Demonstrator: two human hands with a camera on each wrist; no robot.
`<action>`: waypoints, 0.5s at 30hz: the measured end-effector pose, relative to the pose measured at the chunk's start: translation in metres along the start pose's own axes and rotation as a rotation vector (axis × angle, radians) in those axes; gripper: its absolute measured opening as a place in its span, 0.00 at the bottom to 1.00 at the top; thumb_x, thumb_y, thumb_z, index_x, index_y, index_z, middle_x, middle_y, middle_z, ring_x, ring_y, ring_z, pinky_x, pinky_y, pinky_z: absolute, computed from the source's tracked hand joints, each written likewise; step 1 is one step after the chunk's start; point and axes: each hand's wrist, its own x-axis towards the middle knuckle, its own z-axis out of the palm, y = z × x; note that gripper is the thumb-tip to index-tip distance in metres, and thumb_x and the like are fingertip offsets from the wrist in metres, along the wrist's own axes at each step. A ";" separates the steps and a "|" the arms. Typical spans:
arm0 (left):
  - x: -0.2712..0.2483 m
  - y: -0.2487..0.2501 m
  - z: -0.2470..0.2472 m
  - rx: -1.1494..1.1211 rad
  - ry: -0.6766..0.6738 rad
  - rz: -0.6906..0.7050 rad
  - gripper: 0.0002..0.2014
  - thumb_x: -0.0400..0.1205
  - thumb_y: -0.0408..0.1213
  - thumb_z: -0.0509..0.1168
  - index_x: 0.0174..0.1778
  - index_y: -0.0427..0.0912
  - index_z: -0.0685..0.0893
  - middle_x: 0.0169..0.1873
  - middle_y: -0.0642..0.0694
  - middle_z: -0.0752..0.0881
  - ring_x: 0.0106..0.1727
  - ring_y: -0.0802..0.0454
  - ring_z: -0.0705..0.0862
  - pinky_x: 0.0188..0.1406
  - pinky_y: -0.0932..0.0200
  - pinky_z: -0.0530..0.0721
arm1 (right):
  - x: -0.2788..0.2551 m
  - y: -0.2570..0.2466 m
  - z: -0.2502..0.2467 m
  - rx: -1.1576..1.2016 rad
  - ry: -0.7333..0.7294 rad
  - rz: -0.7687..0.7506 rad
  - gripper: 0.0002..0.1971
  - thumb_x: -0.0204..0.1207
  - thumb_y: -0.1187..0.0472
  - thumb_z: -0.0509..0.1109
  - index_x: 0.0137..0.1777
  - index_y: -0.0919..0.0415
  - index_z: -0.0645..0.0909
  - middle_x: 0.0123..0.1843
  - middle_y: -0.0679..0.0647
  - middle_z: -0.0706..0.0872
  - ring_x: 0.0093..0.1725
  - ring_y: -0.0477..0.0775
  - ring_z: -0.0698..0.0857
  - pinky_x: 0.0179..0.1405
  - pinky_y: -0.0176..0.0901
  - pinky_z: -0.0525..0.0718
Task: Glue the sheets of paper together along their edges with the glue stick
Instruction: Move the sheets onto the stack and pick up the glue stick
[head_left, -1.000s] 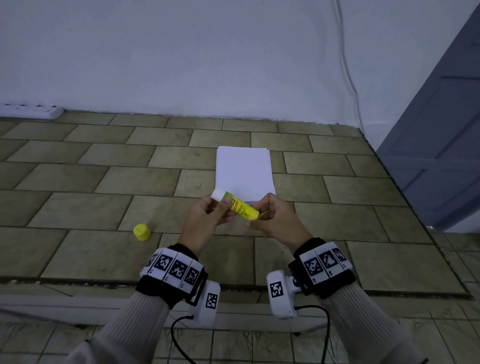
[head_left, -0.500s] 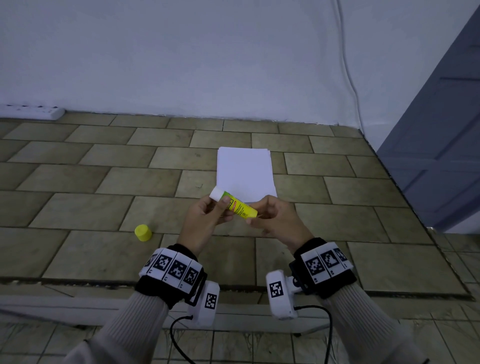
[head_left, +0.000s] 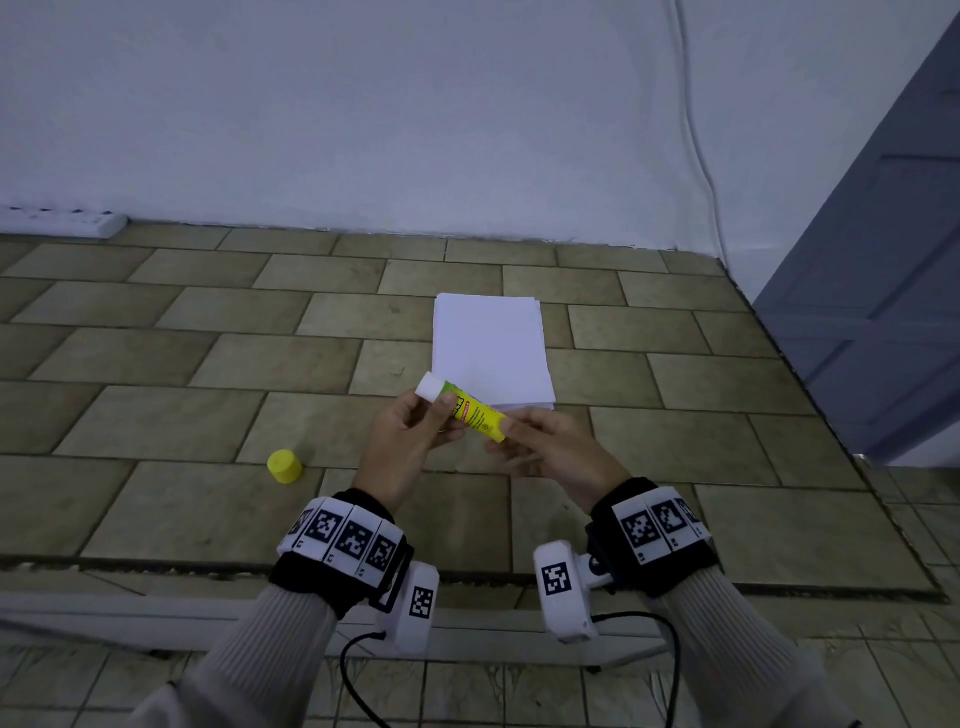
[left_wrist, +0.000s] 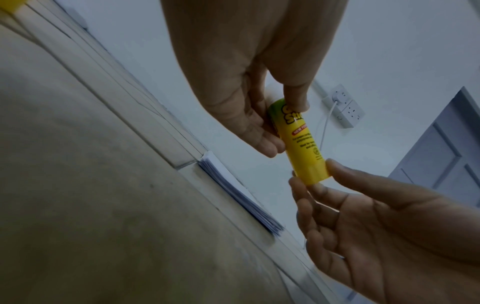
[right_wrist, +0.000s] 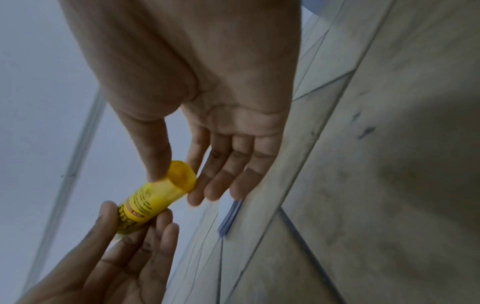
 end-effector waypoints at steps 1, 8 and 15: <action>0.000 0.000 0.000 0.002 0.004 0.000 0.08 0.84 0.34 0.64 0.52 0.34 0.84 0.42 0.40 0.87 0.40 0.55 0.89 0.43 0.63 0.88 | 0.000 0.001 0.000 -0.002 0.019 -0.034 0.04 0.79 0.64 0.70 0.51 0.58 0.82 0.48 0.56 0.89 0.40 0.46 0.83 0.42 0.41 0.81; 0.000 -0.002 0.002 0.011 0.018 -0.004 0.07 0.84 0.35 0.64 0.50 0.36 0.85 0.42 0.40 0.87 0.39 0.56 0.88 0.42 0.64 0.88 | 0.004 0.006 0.006 -0.052 0.098 -0.179 0.13 0.69 0.73 0.77 0.49 0.65 0.77 0.45 0.46 0.90 0.35 0.42 0.83 0.36 0.34 0.82; 0.000 0.000 0.001 0.021 0.026 -0.005 0.08 0.84 0.36 0.64 0.50 0.36 0.85 0.41 0.41 0.87 0.38 0.56 0.88 0.42 0.64 0.88 | 0.004 0.003 0.001 -0.012 -0.020 0.014 0.08 0.83 0.56 0.64 0.51 0.58 0.82 0.42 0.55 0.91 0.35 0.46 0.84 0.41 0.38 0.80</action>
